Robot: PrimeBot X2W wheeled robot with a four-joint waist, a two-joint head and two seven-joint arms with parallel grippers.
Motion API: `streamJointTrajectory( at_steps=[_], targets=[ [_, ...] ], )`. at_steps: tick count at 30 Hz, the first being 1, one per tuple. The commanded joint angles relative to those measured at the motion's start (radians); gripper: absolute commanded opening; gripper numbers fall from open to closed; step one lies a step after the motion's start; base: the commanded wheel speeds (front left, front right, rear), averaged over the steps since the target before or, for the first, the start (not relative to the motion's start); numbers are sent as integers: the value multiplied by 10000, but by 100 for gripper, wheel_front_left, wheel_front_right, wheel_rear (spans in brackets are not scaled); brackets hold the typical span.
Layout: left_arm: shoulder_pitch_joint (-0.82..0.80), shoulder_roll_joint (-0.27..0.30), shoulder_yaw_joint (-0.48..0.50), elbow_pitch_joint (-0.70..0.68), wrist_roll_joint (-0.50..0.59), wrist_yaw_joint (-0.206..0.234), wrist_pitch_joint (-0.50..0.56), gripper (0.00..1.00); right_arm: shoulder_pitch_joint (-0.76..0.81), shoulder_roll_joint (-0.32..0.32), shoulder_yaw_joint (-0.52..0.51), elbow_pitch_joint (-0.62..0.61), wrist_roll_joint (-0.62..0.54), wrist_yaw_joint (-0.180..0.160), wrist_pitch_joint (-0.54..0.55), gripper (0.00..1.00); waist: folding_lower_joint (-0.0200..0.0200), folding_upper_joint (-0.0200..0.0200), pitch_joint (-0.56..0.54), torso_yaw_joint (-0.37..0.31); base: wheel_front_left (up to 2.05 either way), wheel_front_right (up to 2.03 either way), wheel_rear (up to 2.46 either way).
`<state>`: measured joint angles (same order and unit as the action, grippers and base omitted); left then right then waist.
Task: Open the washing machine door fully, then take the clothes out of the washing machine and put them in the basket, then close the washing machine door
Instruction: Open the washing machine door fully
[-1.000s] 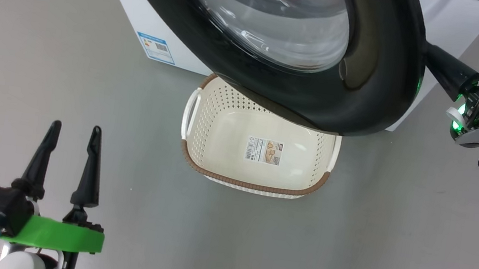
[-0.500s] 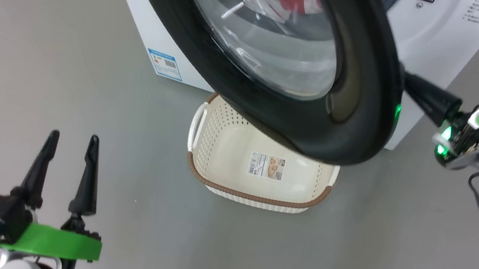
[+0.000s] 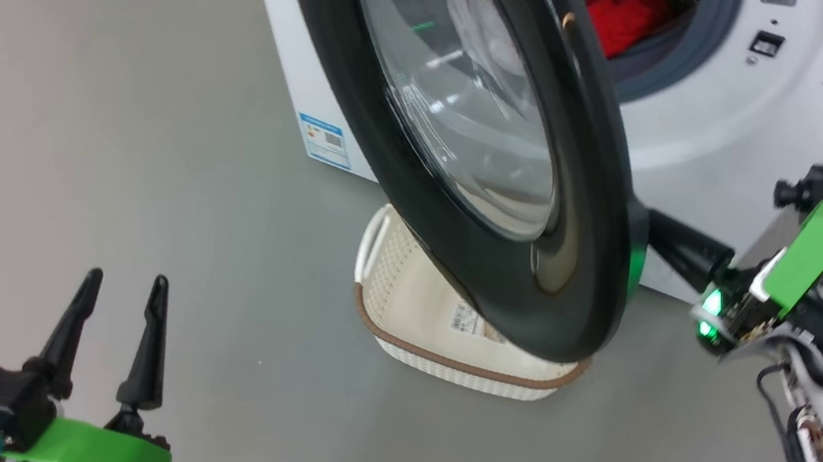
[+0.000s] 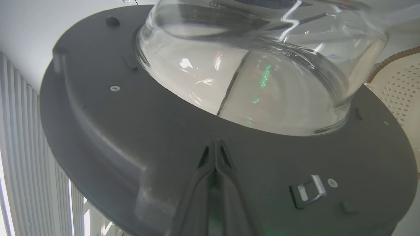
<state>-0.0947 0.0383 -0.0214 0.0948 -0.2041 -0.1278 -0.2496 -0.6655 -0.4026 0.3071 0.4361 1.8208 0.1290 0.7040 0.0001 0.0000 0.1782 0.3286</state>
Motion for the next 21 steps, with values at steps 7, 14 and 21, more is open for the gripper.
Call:
streamJointTrajectory(
  at_steps=[7,14,21],
  targets=[
    [129,235,336,-93,41,-29,-122,100,940,384,64,-860,-98,17,130,0,0,0,-400,655,0,0,0],
    [242,256,347,24,6,-29,-122,100,1391,721,-33,-1118,-139,17,174,0,0,0,-613,1110,0,0,0],
    [370,311,329,178,-8,-29,-122,100,1773,1174,-15,-1186,-266,17,272,0,0,0,-880,1583,0,0,0]
  ],
)
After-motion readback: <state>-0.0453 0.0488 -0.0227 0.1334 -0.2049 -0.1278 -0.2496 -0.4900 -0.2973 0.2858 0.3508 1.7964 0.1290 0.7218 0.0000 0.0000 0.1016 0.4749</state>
